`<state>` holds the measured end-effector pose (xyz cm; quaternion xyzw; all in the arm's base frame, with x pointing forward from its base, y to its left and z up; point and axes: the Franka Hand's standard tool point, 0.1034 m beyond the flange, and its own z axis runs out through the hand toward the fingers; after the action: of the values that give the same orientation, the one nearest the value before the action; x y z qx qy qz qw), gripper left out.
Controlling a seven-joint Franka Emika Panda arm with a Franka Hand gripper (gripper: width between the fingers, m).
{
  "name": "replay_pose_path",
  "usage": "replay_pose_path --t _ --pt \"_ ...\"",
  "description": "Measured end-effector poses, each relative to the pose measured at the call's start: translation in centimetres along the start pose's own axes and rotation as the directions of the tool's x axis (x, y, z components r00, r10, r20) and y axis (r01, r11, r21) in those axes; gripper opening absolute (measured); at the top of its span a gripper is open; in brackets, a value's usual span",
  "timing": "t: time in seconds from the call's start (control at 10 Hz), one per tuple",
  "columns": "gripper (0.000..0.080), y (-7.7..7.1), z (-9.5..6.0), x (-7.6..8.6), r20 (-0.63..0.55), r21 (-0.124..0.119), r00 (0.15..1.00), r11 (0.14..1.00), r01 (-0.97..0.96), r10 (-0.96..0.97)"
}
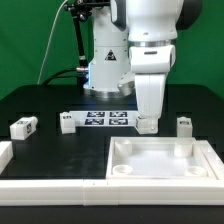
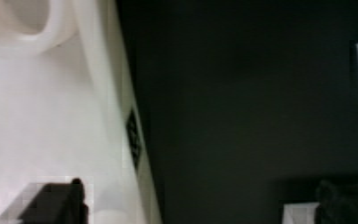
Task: Assemble one leg
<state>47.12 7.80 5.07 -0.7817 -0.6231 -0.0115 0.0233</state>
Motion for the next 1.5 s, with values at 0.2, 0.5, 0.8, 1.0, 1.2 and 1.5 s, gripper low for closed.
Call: replay_pose_path --t 0.2,0.5,0.8,1.0,1.2,1.5 --pt "0.0649 -0.1 0.0 0.1 -0.002 -0.005 1.0 1.0 -0.025 0.025" --pt "0.0649 -0.1 0.1 0.1 -0.006 -0.002 0.967 0.967 -0.254 0.254" --pt "0.0649 -2.6 0.8 1.2 -0.027 0.016 0.743 0.744 -0.668 0.668" --pt "0.0649 -3.4 0.9 2.7 -0.023 0.026 0.601 0.601 -0.798 0.799" --pt "0.0649 -4.1 1.0 4.0 -0.012 0.046 0.38 0.38 -0.924 0.925" --pt "0.0649 -4.4 1.0 4.6 0.003 0.066 0.16 0.16 -0.985 0.987"
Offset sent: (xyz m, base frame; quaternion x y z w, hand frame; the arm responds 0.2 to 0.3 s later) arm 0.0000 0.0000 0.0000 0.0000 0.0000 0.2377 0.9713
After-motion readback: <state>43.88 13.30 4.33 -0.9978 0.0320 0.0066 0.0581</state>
